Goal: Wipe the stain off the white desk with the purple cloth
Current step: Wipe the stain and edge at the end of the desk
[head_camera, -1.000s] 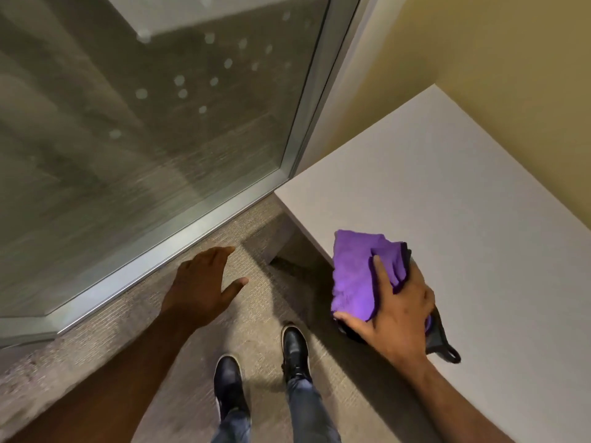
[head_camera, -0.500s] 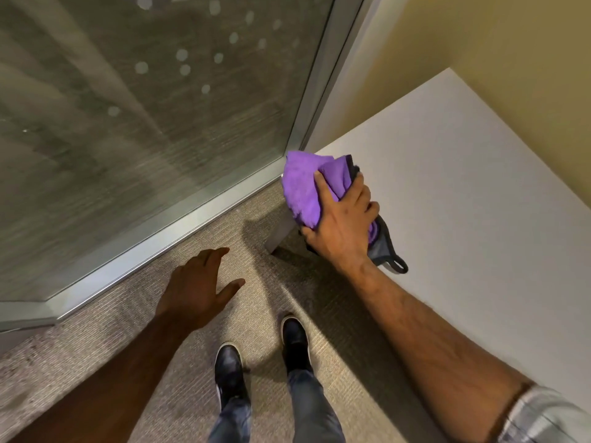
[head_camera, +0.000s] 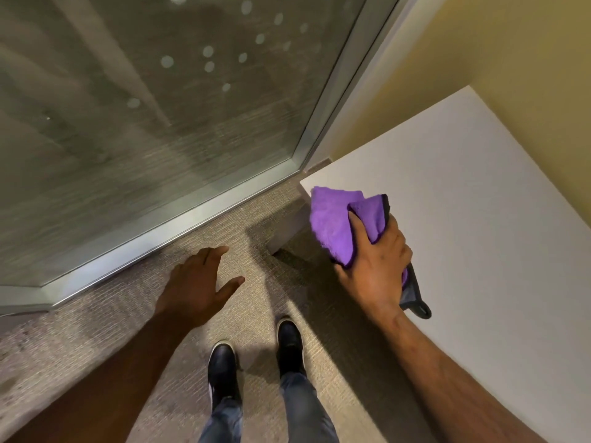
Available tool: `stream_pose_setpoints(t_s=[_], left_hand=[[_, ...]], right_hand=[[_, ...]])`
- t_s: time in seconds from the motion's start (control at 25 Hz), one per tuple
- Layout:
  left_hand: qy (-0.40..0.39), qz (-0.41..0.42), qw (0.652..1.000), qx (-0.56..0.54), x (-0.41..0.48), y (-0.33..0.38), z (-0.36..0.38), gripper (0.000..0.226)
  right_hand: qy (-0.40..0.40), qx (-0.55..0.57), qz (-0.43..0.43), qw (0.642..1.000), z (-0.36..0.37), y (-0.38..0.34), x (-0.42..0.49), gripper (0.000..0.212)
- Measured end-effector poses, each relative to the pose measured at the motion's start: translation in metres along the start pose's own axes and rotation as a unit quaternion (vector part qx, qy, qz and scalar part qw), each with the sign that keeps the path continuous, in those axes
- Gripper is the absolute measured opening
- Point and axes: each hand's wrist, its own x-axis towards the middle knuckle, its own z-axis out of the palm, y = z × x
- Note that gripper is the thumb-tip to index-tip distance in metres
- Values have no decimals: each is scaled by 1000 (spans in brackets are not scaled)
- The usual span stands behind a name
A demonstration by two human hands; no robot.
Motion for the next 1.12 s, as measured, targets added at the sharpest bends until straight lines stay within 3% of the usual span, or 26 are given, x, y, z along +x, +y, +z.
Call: stream_pose_setpoints(t_s=[0.32,0.6,0.76,1.12], left_hand=[[4,-10,1000,17,7,-10,0,59],[-14,-26,999,-18,6,-21,-5,61],[-10,-47,998,-37,10,-26,-7,61],[-9,-66,997,-44,10,-24,4,58]], right_hand=[[-6,-3,-19,1000,6,-59,88,103],[31,26,-61,997,9,-14,7,98],[9,1,-72,997,9,-21,34,101],[-73,-98,-149,981,-13,-68,136,75]])
